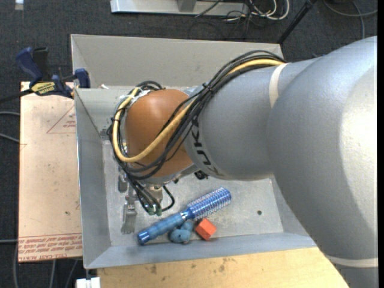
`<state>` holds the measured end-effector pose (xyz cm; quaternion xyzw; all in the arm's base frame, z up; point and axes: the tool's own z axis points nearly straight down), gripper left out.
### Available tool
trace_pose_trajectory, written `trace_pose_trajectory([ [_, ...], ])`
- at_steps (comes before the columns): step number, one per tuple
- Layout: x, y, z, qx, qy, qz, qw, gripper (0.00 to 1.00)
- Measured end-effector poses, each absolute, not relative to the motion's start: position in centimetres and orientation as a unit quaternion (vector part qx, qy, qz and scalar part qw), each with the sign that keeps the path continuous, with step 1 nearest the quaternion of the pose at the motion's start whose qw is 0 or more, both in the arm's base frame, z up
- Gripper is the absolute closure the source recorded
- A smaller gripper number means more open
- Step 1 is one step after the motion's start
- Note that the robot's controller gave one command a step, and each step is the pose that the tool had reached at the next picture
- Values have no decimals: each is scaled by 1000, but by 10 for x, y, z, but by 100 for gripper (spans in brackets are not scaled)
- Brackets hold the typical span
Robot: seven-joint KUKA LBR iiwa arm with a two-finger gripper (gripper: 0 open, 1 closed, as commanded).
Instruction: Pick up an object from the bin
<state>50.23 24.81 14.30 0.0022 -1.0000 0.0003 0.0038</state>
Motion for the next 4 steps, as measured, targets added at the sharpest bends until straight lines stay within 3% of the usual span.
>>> trace_pose_trajectory([
  [1,490,152,68,44,-999,1,-2,0],
  [2,488,132,101,34,-999,0,-1,0],
  [3,481,111,112,-18,-1000,0,0,0],
  [4,490,136,69,11,-1000,-1,-2,0],
])
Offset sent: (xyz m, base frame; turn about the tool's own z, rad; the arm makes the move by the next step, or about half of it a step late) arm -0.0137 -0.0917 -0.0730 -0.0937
